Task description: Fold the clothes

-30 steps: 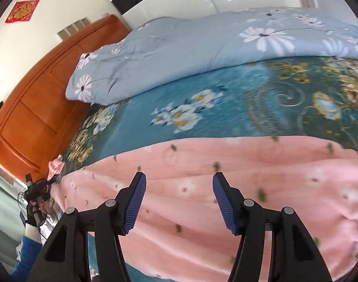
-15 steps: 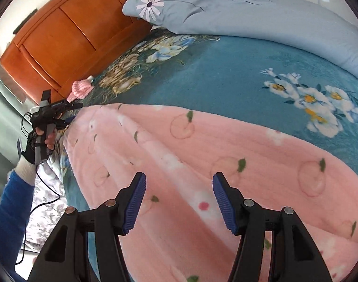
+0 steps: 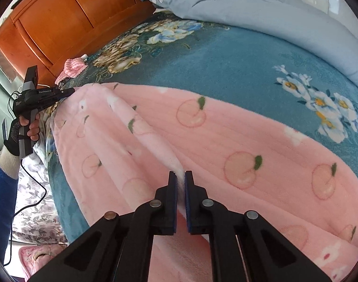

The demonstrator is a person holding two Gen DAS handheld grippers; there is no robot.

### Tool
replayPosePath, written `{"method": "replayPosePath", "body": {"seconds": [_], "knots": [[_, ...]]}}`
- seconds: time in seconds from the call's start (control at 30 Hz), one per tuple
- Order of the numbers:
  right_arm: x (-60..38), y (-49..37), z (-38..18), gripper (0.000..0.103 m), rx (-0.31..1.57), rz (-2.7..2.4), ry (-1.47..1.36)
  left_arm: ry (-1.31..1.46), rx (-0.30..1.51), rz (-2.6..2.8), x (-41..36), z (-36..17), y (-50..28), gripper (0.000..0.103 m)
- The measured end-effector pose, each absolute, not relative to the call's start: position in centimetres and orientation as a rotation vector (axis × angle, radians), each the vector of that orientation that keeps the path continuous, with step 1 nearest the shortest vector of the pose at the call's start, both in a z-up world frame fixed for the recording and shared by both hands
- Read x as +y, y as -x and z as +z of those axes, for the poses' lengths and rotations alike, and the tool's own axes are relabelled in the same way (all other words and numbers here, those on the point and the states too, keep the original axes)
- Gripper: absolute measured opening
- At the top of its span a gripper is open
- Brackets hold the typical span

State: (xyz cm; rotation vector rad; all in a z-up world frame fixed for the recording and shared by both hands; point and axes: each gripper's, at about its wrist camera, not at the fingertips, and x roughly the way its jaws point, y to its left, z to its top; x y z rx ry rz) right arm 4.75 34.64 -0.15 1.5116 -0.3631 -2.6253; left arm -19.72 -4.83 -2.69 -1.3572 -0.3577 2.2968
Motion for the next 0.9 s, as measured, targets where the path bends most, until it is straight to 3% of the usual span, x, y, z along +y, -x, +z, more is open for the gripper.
{"method": "replayPosePath", "body": {"seconds": [0.27,0.4,0.5,0.67,0.9], "knots": [[36.7,-4.8,4.8,0.005,-0.281,-2.805,-1.374,1.263,-0.371,2.379,-6.6,-0.2,19.9,0.006],[38.2,-3.3,4.4,0.005,-0.341,-2.819,-1.399,1.354,-0.519,2.267,-7.8,-2.5,20.7,0.009],[39.3,-2.0,2.3,0.005,-0.367,-2.800,-1.510,1.406,-0.544,2.260,-8.4,-3.6,20.1,0.022],[40.7,-1.5,-1.6,0.005,-0.466,-2.754,-1.636,1.392,-0.538,2.258,-9.5,-4.6,18.1,0.060],[40.8,-1.8,-1.9,0.009,-0.493,-2.763,-1.625,1.320,-0.613,2.239,-10.5,-3.5,15.4,0.062]]}}
